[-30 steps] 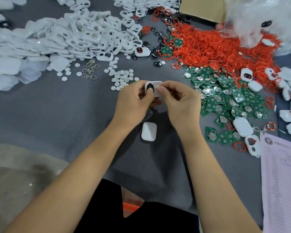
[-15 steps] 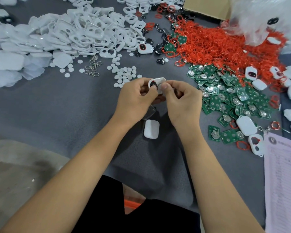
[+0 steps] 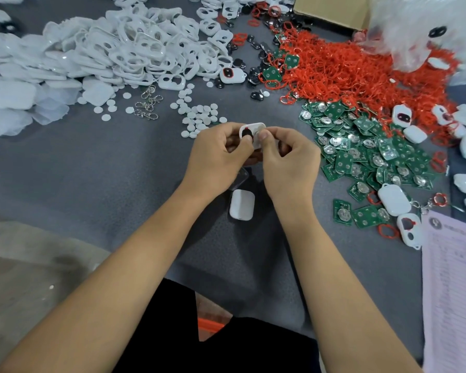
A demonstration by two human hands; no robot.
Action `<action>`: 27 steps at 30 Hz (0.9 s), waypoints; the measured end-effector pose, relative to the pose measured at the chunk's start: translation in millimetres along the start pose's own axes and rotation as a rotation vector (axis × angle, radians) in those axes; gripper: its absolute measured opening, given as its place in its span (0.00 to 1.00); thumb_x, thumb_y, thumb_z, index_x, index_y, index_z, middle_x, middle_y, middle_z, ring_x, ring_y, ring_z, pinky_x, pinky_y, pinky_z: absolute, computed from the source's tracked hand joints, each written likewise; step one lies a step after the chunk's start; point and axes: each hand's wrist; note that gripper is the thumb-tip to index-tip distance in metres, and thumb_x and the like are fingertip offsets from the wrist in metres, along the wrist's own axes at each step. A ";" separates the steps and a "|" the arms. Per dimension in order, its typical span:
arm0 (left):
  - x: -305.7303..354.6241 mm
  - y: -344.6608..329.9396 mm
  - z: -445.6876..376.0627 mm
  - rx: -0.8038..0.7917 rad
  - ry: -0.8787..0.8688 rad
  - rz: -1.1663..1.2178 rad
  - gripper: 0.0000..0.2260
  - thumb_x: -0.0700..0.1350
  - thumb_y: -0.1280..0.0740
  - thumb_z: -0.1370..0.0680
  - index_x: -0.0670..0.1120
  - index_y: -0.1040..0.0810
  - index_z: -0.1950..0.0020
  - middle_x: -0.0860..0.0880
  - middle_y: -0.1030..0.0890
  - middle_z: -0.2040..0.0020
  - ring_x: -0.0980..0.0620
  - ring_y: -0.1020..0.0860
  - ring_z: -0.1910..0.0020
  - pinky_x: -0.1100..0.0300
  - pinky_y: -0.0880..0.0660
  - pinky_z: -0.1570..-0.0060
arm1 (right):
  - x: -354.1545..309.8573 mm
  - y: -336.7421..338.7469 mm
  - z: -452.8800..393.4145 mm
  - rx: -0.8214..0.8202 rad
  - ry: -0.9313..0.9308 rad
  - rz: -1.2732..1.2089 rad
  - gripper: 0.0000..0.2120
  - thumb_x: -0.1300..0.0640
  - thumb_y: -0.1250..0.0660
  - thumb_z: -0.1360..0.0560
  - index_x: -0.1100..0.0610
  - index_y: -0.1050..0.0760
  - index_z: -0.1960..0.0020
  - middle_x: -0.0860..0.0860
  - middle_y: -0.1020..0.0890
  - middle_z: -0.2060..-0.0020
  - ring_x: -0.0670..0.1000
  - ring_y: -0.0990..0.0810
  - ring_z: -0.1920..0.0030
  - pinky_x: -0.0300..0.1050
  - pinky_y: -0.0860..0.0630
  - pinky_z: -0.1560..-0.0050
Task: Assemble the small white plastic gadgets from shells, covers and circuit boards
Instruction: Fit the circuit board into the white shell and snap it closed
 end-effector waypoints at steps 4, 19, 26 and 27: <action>0.4 -0.4 0.6 -0.008 -0.032 0.013 0.08 0.39 0.32 0.17 0.41 0.16 0.40 0.53 0.14 0.53 0.60 0.14 0.55 0.70 0.21 0.59 | -2.4 -2.9 4.2 0.024 0.001 0.000 0.02 0.56 0.29 0.21 0.53 0.18 0.52 0.48 0.20 0.62 0.42 0.27 0.65 0.30 0.33 0.62; -2.4 1.3 0.9 -0.033 -0.044 0.053 0.07 0.40 0.32 0.17 0.45 0.16 0.42 0.49 0.12 0.53 0.53 0.13 0.53 0.56 0.16 0.53 | 1.0 2.0 -2.3 -0.127 -0.016 -0.127 0.07 0.57 0.32 0.18 0.54 0.18 0.42 0.48 0.15 0.54 0.49 0.18 0.58 0.50 0.19 0.55; 2.3 1.8 4.9 -0.065 -0.071 0.027 0.08 0.38 0.34 0.17 0.45 0.17 0.41 0.54 0.13 0.54 0.59 0.14 0.56 0.69 0.20 0.58 | 3.8 5.7 -5.7 -0.248 -0.174 -0.324 0.05 0.57 0.34 0.17 0.57 0.21 0.45 0.53 0.17 0.63 0.59 0.23 0.71 0.43 0.29 0.76; 2.8 1.9 4.7 -0.069 -0.071 0.027 0.08 0.37 0.34 0.16 0.44 0.17 0.41 0.54 0.13 0.54 0.59 0.14 0.56 0.69 0.20 0.58 | 3.7 6.4 -5.6 -0.259 -0.173 -0.326 0.05 0.58 0.34 0.17 0.57 0.21 0.45 0.53 0.17 0.62 0.59 0.23 0.71 0.43 0.29 0.76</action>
Point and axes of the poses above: each hand's wrist, its own z-axis away from the middle knuckle, its own y-axis out of the back of the hand, x = y × z
